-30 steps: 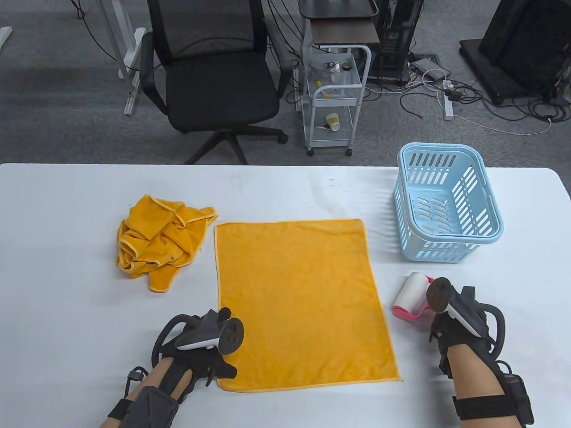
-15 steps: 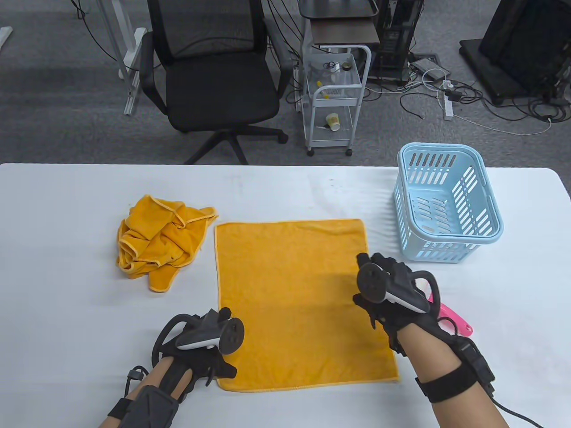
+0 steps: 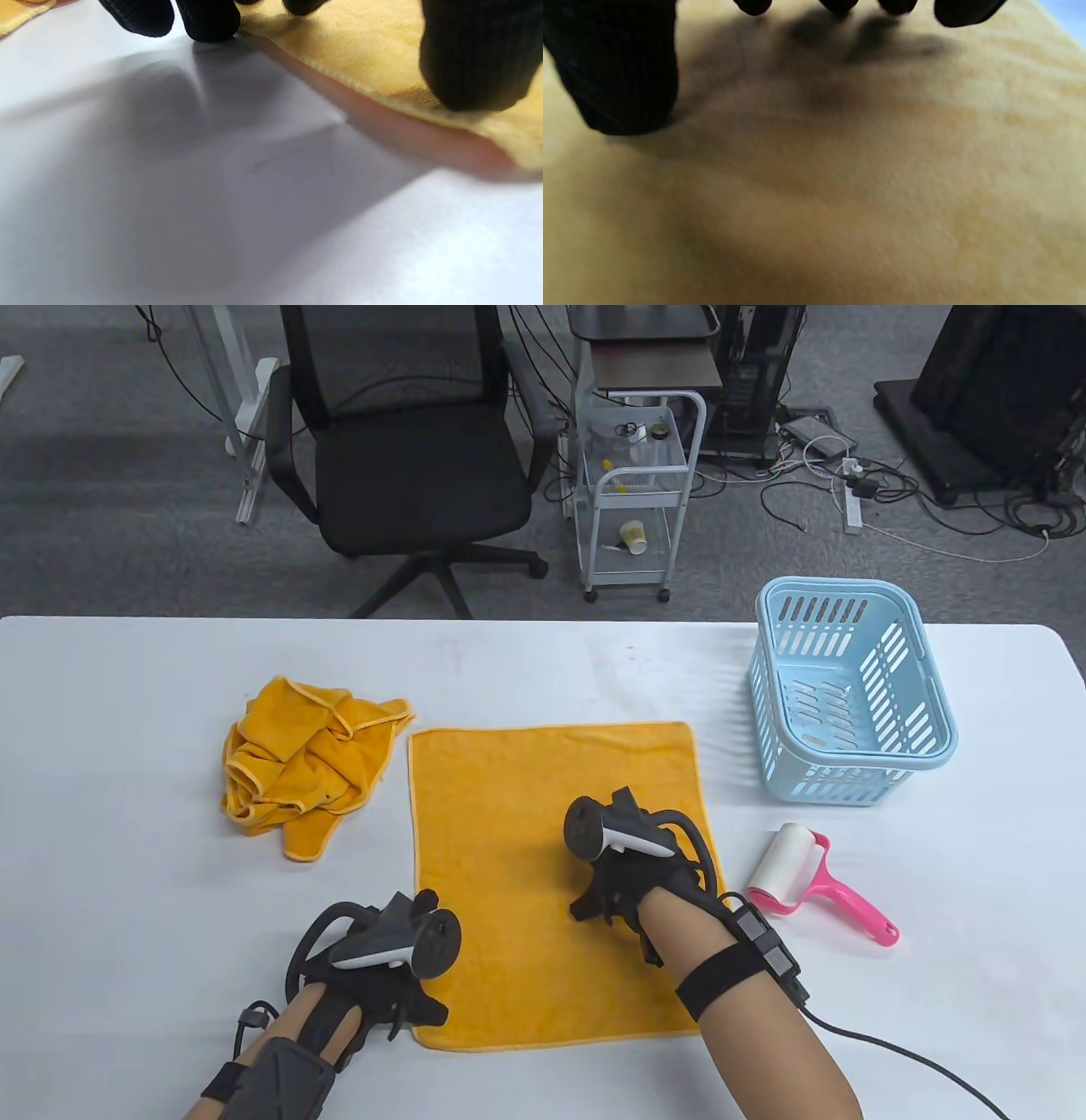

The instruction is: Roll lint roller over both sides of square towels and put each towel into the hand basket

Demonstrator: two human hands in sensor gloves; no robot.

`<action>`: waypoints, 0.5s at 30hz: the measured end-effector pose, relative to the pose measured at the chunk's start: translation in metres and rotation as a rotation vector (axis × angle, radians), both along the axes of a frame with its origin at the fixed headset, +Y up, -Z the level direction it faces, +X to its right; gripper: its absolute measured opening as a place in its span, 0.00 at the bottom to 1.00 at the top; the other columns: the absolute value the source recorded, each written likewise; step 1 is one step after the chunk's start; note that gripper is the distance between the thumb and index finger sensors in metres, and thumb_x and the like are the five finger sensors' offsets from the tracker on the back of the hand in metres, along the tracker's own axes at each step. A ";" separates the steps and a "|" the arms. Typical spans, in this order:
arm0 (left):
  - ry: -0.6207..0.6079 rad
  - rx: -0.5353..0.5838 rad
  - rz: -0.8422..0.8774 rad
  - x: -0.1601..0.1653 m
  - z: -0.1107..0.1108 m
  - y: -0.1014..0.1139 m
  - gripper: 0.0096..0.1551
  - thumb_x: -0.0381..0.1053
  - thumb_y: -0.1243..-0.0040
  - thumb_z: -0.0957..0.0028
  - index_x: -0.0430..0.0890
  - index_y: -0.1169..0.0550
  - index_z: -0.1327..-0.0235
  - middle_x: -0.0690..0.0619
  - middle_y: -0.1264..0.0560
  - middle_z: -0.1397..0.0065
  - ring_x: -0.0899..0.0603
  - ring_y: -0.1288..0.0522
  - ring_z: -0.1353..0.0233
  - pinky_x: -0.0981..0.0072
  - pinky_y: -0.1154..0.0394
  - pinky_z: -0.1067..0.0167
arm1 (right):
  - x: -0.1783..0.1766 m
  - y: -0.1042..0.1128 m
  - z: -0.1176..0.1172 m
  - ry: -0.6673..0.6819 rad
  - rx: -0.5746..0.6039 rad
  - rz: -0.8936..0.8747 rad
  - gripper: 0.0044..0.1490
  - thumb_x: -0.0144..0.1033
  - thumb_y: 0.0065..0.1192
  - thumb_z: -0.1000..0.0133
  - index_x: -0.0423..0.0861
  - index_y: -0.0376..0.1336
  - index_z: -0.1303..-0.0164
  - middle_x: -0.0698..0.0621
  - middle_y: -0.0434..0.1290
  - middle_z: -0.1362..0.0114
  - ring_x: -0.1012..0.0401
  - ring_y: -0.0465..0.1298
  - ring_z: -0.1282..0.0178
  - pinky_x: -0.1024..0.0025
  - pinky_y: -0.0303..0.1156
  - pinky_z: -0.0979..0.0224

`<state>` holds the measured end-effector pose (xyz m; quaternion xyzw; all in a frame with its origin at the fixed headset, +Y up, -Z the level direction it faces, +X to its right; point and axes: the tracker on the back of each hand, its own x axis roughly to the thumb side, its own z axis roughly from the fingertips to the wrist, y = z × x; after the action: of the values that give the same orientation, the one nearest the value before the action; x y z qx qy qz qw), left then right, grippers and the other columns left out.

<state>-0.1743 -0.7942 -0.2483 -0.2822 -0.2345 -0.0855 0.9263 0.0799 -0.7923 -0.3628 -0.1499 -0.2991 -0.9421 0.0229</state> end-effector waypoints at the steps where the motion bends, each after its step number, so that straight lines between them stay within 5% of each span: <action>1: 0.000 0.000 0.003 0.000 0.000 0.001 0.67 0.76 0.32 0.65 0.53 0.52 0.22 0.40 0.63 0.15 0.29 0.43 0.17 0.30 0.42 0.25 | 0.002 0.000 -0.001 -0.019 -0.004 -0.033 0.67 0.65 0.74 0.50 0.54 0.37 0.14 0.34 0.36 0.14 0.26 0.42 0.20 0.24 0.58 0.30; 4: 0.012 -0.011 0.053 -0.002 -0.001 0.005 0.70 0.77 0.33 0.66 0.52 0.56 0.22 0.37 0.66 0.17 0.27 0.40 0.17 0.30 0.40 0.26 | 0.003 0.004 -0.002 -0.031 0.112 -0.029 0.58 0.58 0.76 0.49 0.55 0.47 0.14 0.36 0.44 0.14 0.31 0.51 0.18 0.28 0.65 0.31; 8: 0.017 -0.024 0.064 -0.005 -0.002 0.006 0.71 0.77 0.33 0.67 0.51 0.57 0.23 0.36 0.66 0.17 0.28 0.40 0.17 0.31 0.40 0.26 | 0.004 0.006 -0.004 -0.043 0.214 -0.028 0.28 0.43 0.73 0.44 0.52 0.66 0.34 0.41 0.60 0.22 0.39 0.68 0.30 0.41 0.75 0.37; 12: 0.016 -0.023 0.057 -0.004 -0.002 0.006 0.71 0.77 0.33 0.67 0.50 0.56 0.22 0.36 0.65 0.17 0.28 0.41 0.17 0.31 0.40 0.25 | 0.009 0.016 -0.008 -0.038 0.212 0.009 0.28 0.40 0.75 0.45 0.49 0.66 0.36 0.42 0.72 0.32 0.45 0.81 0.45 0.50 0.82 0.48; 15: 0.013 -0.023 0.051 -0.004 -0.001 0.006 0.70 0.77 0.32 0.67 0.50 0.55 0.22 0.36 0.65 0.17 0.28 0.41 0.17 0.31 0.41 0.25 | 0.026 0.046 -0.017 -0.121 0.260 -0.087 0.30 0.38 0.76 0.46 0.49 0.64 0.36 0.43 0.71 0.32 0.50 0.84 0.53 0.57 0.84 0.58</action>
<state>-0.1787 -0.7881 -0.2498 -0.2871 -0.2365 -0.0575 0.9265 0.1055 -0.7460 -0.3796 -0.1015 -0.1683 -0.9803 -0.0169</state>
